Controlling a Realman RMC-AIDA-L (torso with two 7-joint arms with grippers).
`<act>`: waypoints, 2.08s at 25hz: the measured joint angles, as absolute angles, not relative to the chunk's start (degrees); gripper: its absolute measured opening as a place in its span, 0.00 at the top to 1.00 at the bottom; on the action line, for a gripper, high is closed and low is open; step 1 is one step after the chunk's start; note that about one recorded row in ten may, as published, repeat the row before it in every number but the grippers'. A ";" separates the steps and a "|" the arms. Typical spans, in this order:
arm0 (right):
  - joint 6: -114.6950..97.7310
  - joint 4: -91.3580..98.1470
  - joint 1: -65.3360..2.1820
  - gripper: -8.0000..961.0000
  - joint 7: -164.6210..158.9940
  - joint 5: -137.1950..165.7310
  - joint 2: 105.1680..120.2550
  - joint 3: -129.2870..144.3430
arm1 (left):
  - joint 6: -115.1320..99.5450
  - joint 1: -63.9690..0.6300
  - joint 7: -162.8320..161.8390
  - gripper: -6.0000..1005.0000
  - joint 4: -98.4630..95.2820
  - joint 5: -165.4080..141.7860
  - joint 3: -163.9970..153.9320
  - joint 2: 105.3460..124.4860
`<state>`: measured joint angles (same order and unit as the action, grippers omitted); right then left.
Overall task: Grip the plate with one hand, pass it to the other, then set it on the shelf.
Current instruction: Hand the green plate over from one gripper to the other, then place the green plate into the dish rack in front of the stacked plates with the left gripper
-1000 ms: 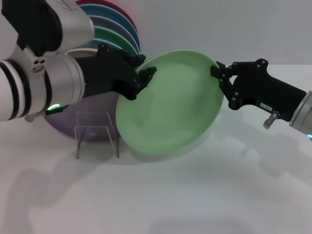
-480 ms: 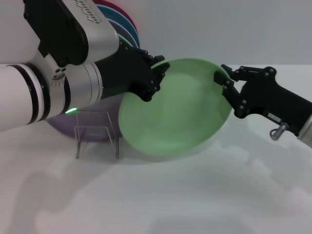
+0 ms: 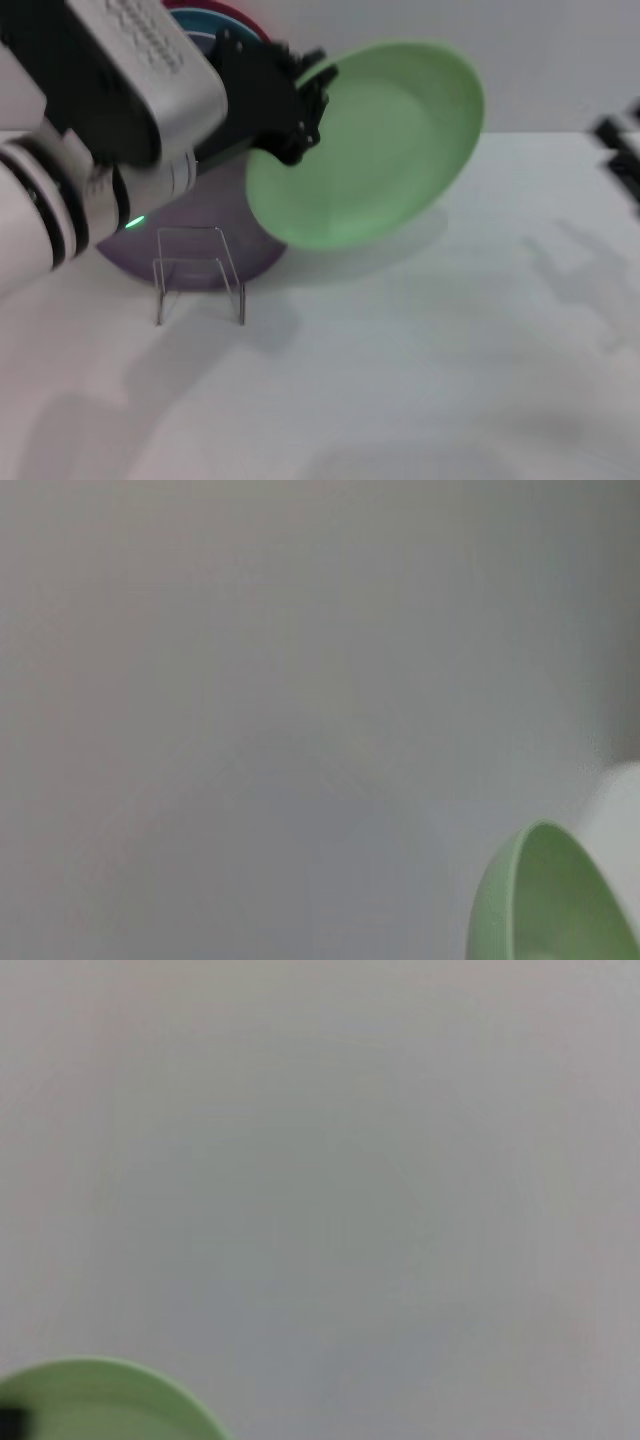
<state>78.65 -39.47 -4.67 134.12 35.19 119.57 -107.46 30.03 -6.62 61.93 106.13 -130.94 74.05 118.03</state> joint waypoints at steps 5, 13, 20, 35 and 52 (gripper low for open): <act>82.85 -34.07 -4.58 0.42 134.14 32.88 119.69 -111.98 | -6.53 -0.24 82.04 0.91 102.81 -133.32 56.90 117.67; 82.57 -33.01 -5.31 0.26 134.17 33.20 119.59 -112.76 | -42.64 -3.24 65.52 0.91 88.97 -156.70 44.21 114.07; 82.43 -31.90 -6.01 0.26 134.71 33.30 119.42 -112.80 | -65.07 -6.37 23.08 0.91 72.59 -165.53 47.95 106.43; 82.84 -30.66 -5.66 0.27 135.62 34.25 119.47 -112.38 | -96.70 -20.17 -0.51 0.91 23.33 -165.60 53.83 106.52; 83.62 -30.40 -5.80 0.27 135.64 34.90 119.60 -111.11 | -100.25 -24.87 5.48 0.91 10.67 -165.59 50.95 106.25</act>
<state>83.62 -30.40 -5.80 135.64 34.90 119.60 -111.11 -100.25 -24.87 5.48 10.67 -165.59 50.95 106.25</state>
